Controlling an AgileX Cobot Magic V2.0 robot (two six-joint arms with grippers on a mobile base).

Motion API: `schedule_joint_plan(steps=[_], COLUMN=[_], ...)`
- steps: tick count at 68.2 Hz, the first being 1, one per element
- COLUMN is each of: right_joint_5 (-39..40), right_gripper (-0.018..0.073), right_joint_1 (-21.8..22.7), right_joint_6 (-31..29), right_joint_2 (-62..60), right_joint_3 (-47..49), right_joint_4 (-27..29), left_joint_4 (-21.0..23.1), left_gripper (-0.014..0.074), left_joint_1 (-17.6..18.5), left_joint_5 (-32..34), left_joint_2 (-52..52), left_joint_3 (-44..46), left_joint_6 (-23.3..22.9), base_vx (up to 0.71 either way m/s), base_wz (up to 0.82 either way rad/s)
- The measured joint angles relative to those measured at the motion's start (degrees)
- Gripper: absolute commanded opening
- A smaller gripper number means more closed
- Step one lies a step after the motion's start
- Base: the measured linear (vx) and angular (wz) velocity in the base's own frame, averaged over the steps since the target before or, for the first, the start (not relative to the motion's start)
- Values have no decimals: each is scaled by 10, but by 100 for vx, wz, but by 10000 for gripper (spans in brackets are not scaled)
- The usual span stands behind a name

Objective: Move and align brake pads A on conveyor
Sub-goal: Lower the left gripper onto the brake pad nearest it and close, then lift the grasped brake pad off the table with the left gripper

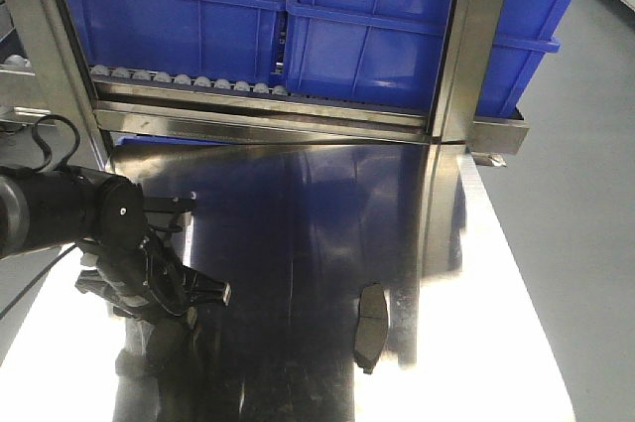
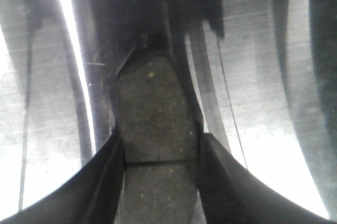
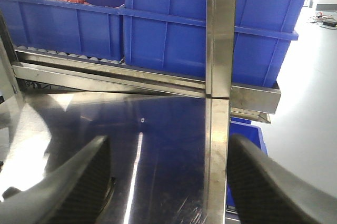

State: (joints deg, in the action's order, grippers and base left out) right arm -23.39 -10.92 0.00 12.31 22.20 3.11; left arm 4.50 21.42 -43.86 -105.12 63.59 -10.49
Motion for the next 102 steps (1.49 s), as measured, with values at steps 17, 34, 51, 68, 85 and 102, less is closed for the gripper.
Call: schedule_joint_plan(steps=[17,34,51,68,85,102], right_joint_5=[0,0,0,0,0,0], right_gripper=[452,452,452,452,452,452], right_joint_1=[0,0,0,0,0,0], right_joint_6=[0,0,0,0,0,0], right_joint_2=[0,0,0,0,0,0], right_joint_3=[0,0,0,0,0,0], right_joint_4=[0,0,0,0,0,0], left_joint_4=[-3,-18,-65,-71,-78,-103], left_gripper=[-8,-7,-7,-7,-6,-6], left_joint_1=[0,0,0,0,0,0], left_joint_5=[-16,-22,-28,-46,-69,-89], left_joint_2=[28,167,373,628,839,926], left_joint_3=[0,-32,-129,-207,-267,-315], left_joint_6=[1,7,-14,-23,-34,-34], base_vx=[0,0,0,0,0,0], base_wz=[0,0,0,0,0,0])
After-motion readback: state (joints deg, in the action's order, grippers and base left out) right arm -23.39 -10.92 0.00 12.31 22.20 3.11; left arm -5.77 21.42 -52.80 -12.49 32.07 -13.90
